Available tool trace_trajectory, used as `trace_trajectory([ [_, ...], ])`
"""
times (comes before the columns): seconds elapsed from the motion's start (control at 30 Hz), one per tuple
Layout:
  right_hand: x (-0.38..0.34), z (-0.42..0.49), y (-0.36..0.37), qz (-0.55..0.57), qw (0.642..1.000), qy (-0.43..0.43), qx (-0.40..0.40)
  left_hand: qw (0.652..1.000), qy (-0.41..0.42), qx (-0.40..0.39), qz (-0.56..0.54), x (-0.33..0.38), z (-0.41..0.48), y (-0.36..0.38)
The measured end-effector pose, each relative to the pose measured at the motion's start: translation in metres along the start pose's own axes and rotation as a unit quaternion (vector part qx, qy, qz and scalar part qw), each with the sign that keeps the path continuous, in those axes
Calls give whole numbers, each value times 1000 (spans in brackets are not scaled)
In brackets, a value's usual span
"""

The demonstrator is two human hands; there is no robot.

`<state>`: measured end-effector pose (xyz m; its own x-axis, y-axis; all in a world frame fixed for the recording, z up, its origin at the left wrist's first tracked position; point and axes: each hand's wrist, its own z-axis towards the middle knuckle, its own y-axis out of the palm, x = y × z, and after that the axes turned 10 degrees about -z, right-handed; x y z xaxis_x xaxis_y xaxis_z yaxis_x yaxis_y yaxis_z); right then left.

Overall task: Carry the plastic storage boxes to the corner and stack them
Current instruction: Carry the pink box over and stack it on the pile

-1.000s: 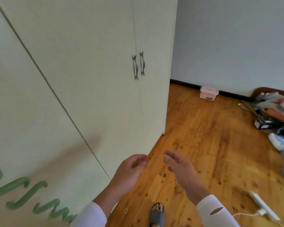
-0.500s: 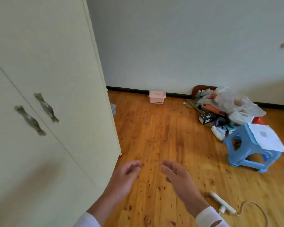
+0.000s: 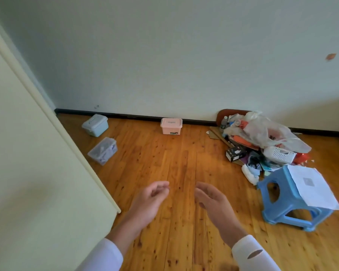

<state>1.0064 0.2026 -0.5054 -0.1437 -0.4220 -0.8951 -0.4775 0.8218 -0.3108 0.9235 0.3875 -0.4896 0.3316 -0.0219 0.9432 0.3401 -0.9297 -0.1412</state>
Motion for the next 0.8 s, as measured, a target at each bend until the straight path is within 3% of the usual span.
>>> trace_trajectory([
  [0.33, -29, 154, -28, -25, 999, 0, -20, 1000, -7, 19, 4, 35, 153, 9],
  [0.8, -138, 435, -36, -26, 1000, -1, -7, 1000, 12, 6, 10, 131, 443, -35],
])
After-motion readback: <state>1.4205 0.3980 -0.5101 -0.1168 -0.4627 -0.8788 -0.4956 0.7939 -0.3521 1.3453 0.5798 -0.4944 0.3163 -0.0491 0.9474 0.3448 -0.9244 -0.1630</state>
